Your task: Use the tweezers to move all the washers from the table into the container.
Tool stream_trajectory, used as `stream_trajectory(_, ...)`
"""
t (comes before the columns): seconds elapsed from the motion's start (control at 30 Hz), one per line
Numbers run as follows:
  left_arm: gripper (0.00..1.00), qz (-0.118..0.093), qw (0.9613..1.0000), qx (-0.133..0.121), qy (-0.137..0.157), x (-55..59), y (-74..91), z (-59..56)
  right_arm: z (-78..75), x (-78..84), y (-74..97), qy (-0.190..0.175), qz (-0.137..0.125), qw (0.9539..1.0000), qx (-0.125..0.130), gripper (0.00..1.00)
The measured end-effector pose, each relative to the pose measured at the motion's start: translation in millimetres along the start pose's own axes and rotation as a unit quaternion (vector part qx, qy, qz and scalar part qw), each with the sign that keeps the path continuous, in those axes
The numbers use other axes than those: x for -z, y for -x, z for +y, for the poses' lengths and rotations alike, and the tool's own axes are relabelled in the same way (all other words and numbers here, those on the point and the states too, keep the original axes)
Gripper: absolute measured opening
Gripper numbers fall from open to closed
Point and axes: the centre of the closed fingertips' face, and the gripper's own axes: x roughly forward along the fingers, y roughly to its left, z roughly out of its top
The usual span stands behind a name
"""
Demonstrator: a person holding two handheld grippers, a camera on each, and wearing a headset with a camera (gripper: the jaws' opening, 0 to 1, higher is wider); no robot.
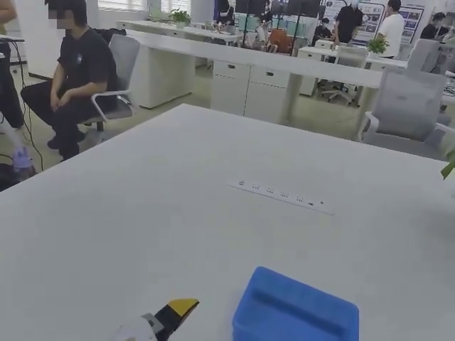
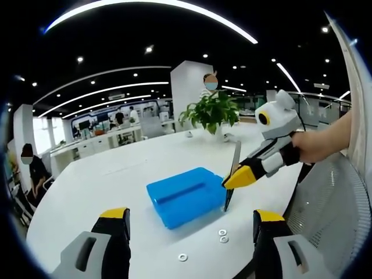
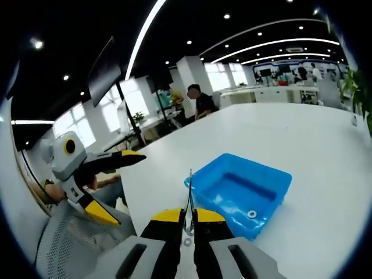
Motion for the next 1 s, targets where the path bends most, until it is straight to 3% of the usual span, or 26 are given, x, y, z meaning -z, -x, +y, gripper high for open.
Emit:
stream_trajectory(0.47, 0.89, 0.0, 1.0, 0.001, 0.002, -0.1, -0.1, -0.3, -24.7, -44.8, -0.9, 0.014, -0.034, 0.9993, 0.007, 0.03)
stream_trajectory(0.77, 0.88, 0.0, 1.0, 0.003, 0.005, -0.1, 0.0, -0.8, -41.2, -50.5, -14.1, 0.027, -0.021, 0.9993, 0.013, 0.03)
stream_trajectory(1.0, 0.88, 0.005, 0.9999, 0.007, 0.006, 1.7, -0.1, -2.1, -59.3, -42.6, -26.3, 0.026, 0.006, 0.9994, 0.022, 0.03)
